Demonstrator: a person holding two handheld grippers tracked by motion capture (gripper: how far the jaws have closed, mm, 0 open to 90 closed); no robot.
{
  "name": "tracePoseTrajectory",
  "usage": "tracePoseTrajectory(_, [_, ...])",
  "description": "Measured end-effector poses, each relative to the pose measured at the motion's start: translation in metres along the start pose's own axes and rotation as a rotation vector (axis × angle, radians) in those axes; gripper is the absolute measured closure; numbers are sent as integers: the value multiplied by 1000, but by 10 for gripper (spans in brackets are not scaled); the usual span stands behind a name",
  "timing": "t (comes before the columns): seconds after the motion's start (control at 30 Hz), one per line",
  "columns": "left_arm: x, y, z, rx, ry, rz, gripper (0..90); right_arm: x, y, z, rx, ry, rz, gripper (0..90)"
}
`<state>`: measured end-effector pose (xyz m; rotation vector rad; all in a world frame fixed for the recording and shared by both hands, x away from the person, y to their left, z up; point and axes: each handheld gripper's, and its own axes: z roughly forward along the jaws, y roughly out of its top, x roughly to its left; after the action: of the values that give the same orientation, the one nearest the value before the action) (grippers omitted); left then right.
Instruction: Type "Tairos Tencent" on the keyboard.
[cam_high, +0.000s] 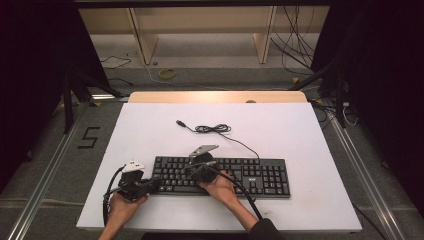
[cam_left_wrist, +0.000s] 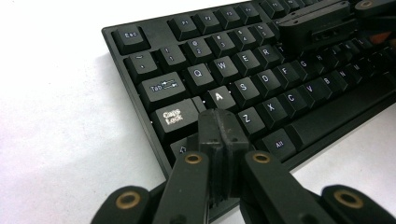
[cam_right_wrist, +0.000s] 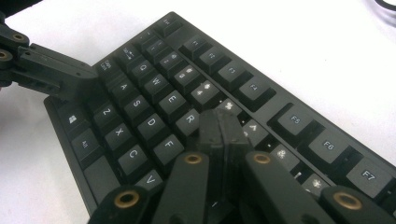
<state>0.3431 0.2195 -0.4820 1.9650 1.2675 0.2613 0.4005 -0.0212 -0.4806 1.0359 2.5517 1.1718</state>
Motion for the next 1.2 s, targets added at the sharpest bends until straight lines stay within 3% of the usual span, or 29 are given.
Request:
tracePoseTrajectory(0.2, [-1, 0, 0, 2, 3, 5, 891, 0, 0, 0, 2, -4, -4, 900])
tracePoseTrajectory(0.33, [0, 0, 0, 0, 1, 1, 890, -1, 0, -1, 2, 7, 21, 900])
tracePoseTrajectory(0.47, [0, 0, 0, -5, -2, -1, 889, -4, 1, -6, -23, 27, 46, 900])
tracePoseTrajectory(0.67, [0, 1, -4, -34, -5, -6, 887, -5, 4, -16, -53, 37, 42, 900])
tracePoseTrajectory(0.97, [-3, 4, -7, -70, -33, -12, 804, -5, 2, -23, -66, 53, 33, 855])
tracePoseTrajectory(1.2, [-6, 9, -8, -93, -46, -19, 687, -6, -1, -31, -85, 79, 30, 740])
